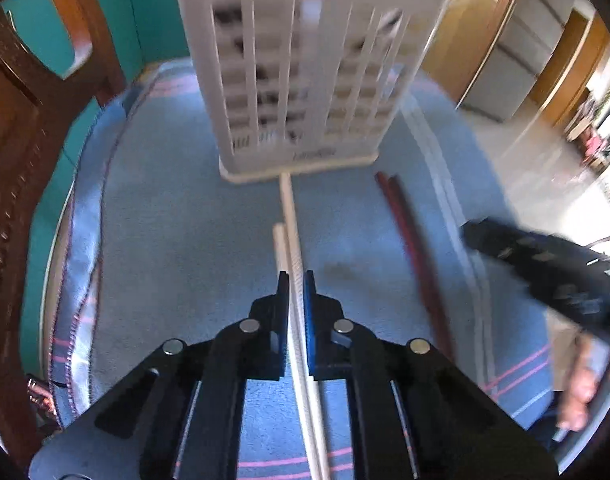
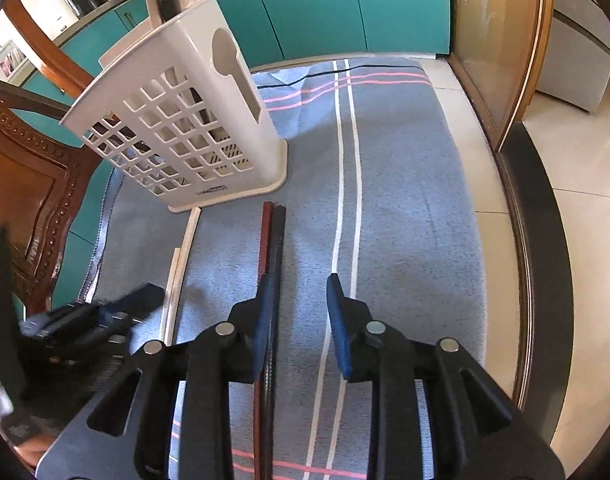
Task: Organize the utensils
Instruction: 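Withdraw both tools from the holder back down to the cloth, then close left tool on light wooden chopstick while right tool closes on black chopstick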
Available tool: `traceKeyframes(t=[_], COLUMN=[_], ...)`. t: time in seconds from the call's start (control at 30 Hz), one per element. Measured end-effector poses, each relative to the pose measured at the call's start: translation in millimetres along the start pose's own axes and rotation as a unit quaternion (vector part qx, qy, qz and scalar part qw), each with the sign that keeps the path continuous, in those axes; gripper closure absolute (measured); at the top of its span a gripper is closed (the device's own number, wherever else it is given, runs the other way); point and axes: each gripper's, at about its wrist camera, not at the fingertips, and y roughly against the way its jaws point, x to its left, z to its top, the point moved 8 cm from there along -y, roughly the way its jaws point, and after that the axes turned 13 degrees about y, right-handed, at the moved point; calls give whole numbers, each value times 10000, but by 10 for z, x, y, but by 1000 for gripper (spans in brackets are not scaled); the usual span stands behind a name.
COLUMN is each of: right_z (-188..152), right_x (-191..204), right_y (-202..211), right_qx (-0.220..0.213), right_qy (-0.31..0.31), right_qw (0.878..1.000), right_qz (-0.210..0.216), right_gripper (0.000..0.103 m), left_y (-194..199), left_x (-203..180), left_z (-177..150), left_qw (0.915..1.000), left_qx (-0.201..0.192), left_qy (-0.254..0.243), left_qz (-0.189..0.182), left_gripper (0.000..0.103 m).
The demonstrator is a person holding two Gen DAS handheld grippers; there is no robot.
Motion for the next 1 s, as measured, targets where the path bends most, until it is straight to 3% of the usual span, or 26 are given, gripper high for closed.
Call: traceKeyframes(t=[0.1,0.2,0.33,0.47,0.53,0.67,0.77,0.9,1.0], right_z=[-15,-27,-68,-17,-15,-8,-21,-36,-44], right_x=[8,64,128,172,146,74,67,99,107], right_y=[-32,-106,-301,-395,-392,-389,-397,-408,-409], right_qx=[45,97,298,209,189,211,287,310,312], right_qy=[47,149,357,652,459,463,744,887,880], right_qw=[10000,9998,9985,9959,9978,9976,9926,9897,9900], right_qz=[-59,-78,-272,-587,-440,-461,-915,-1083,-1057], right_gripper=[73,73,73,72,72,72,72,72,71], left_y=[154,96,-91,-153,-154,-231,-309,-338,-359], left_x=[2,155,254,274,307,292,267,253,213], left_z=[80,116,65,52,54,68,20,-24,-19], left_qw=[9998,9996,9986,9983,9982,9980,9981,9977,9977], left_qx=[-137,-102,88,132,148,221,317,322,283], left_qy=[43,190,265,252,280,226,200,41,-44], left_qz=[-107,178,459,509,514,547,490,597,607], left_gripper=[95,94,85,75,73,73,73,73,80])
